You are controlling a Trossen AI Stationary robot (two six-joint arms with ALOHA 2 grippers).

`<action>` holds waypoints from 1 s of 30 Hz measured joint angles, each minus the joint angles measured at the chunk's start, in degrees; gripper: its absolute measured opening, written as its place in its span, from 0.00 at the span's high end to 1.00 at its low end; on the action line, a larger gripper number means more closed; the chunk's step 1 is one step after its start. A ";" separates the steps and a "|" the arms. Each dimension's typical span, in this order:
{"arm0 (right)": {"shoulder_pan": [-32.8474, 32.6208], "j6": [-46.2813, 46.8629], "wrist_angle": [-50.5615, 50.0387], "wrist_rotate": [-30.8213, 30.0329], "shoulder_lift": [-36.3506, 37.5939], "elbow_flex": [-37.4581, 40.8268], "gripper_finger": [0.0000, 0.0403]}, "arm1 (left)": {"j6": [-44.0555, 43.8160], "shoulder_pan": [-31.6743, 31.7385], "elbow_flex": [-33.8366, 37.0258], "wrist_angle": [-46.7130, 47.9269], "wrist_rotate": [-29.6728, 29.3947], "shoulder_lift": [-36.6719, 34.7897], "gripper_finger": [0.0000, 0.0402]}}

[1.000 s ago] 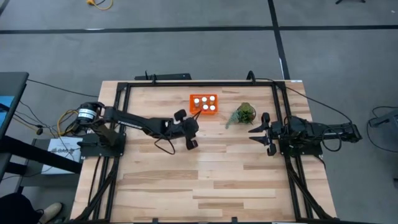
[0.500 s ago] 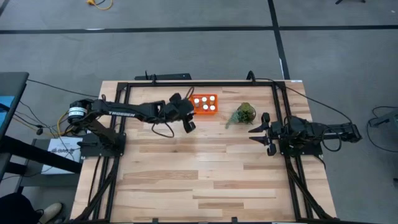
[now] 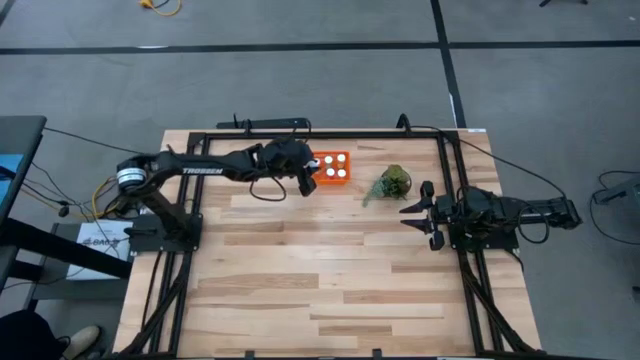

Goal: Pick and place pill bottles into a basket
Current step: Put the yellow pill bottle into the orange bin

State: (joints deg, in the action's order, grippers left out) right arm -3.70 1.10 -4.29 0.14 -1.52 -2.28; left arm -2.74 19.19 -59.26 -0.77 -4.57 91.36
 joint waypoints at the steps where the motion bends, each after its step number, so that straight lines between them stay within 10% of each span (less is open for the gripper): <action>1: 0.00 0.01 0.00 0.00 0.00 0.00 0.70 | -0.03 0.47 0.11 0.79 0.26 0.65 0.77; 30: 0.00 -0.01 0.00 -0.02 -0.02 -0.02 0.70 | 2.18 2.68 -6.32 6.89 -2.41 12.68 0.77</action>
State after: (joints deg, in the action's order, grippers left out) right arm -3.70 1.08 -4.29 0.12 -1.54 -2.30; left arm -0.56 21.87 -65.58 6.12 -6.98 104.03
